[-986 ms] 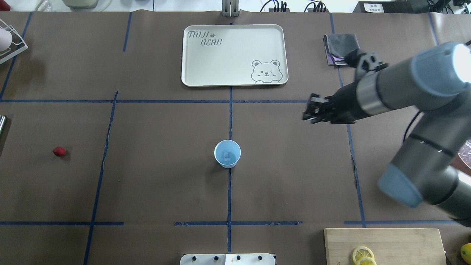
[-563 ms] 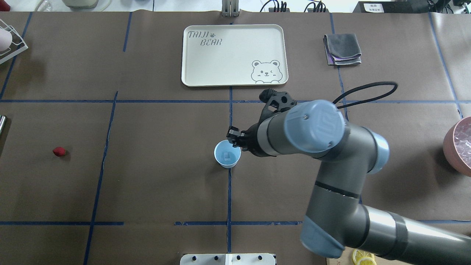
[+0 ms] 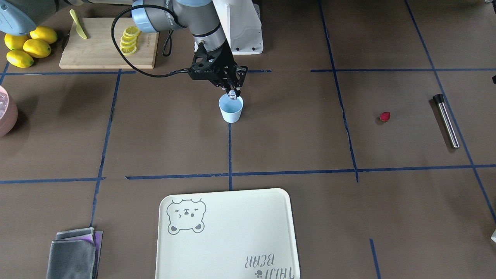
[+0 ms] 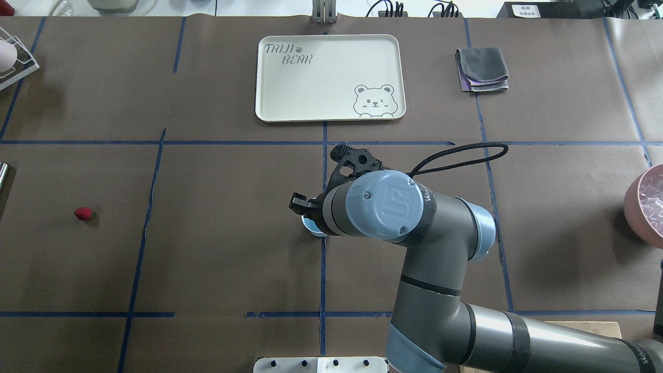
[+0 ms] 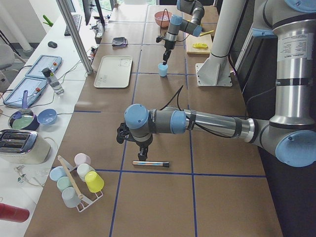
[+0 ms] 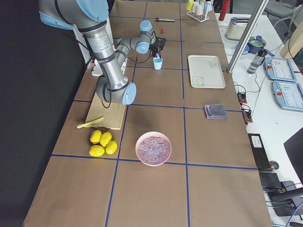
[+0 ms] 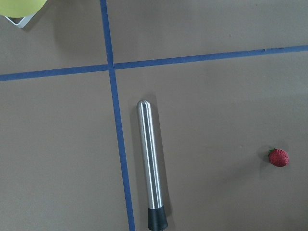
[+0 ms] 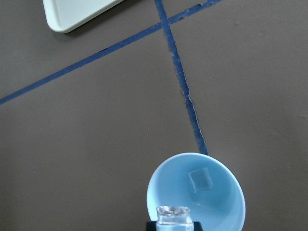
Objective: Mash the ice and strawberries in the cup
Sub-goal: 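Carry the ice cube over the blue cup and release it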
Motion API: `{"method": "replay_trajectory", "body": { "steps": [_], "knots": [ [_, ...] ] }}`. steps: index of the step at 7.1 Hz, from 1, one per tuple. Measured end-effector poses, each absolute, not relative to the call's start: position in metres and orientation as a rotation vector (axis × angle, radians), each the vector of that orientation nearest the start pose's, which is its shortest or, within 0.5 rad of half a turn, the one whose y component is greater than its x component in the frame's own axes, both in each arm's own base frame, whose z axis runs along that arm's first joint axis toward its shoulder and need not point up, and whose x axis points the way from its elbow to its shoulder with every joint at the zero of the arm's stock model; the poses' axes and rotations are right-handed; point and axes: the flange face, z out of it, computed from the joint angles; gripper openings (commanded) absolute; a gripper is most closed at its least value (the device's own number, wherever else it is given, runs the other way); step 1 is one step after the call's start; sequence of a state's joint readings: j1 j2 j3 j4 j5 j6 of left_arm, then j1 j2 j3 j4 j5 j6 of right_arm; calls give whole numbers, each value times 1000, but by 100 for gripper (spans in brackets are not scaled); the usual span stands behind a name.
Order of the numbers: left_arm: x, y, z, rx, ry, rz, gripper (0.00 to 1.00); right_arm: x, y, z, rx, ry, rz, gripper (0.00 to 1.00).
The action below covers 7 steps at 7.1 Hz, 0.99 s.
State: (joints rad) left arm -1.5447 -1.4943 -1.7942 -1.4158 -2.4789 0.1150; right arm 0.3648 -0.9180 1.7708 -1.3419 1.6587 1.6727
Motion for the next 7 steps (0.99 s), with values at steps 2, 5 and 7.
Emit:
{"method": "replay_trajectory", "body": {
  "steps": [2,5,7],
  "knots": [
    [-43,-456,590,34,908,128,100,-566,-350,168,74,-1076,377,81],
    [-42,-456,589,36,915,128,100,-564,-353,170,82,-1066,385,100],
    [-41,-456,587,36,937,127,100,-517,-367,190,100,-1064,359,100]
  ]
}}
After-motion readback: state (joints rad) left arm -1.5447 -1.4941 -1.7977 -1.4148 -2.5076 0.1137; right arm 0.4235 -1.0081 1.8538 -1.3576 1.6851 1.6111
